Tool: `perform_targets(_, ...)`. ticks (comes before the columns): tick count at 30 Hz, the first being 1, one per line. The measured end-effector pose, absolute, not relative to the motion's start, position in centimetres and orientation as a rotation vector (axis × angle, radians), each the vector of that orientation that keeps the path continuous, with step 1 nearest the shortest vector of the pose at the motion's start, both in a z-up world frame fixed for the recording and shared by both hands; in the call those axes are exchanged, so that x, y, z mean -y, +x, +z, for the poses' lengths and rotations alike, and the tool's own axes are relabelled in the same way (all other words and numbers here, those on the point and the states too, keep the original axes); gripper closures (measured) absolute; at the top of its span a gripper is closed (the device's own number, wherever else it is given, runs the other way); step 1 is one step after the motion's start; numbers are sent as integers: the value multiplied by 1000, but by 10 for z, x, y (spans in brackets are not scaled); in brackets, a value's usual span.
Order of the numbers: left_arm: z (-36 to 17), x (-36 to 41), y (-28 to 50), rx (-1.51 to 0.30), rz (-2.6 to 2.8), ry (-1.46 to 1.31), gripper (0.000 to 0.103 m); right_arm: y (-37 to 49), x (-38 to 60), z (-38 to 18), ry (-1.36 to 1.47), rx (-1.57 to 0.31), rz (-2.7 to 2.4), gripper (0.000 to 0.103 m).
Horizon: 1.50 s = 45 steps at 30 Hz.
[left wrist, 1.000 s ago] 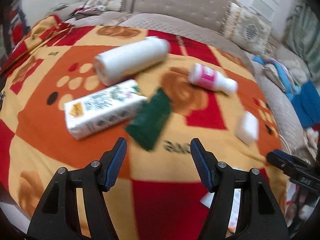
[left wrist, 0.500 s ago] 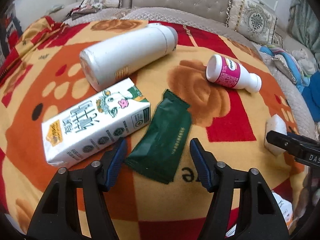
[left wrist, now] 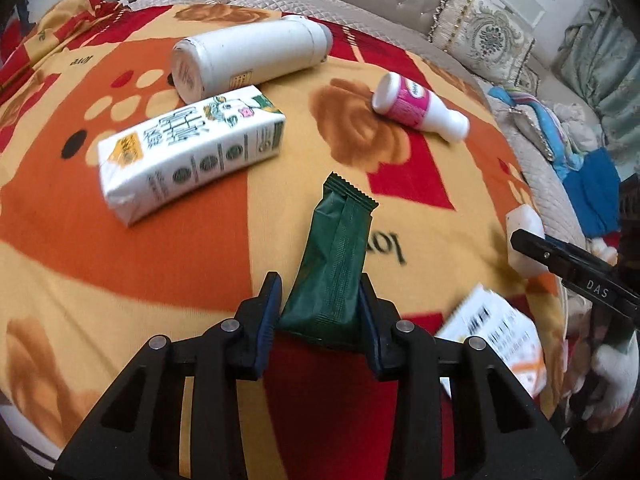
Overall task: Collect trash
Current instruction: 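Grasp the dark green wrapper with the left gripper while the right grasps the white foam block, then carry the green wrapper and foam block with both grippers over the beige bin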
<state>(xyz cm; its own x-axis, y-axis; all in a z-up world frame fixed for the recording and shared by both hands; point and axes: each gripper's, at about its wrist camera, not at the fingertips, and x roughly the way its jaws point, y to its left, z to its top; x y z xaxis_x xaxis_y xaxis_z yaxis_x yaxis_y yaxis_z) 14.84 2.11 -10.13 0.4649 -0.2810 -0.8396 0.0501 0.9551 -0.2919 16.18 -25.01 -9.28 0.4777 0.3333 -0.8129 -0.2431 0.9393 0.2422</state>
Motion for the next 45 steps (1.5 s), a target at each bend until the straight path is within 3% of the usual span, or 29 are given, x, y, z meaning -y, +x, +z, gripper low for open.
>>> perform_targets(21, -54, 84, 97, -960, -368, -108, 69, 74, 314, -85, 189, -963, 274, 54)
perform_targets(45, -44, 229, 79, -937, -553, 47, 69, 24, 428, -87, 294, -929, 86, 54)
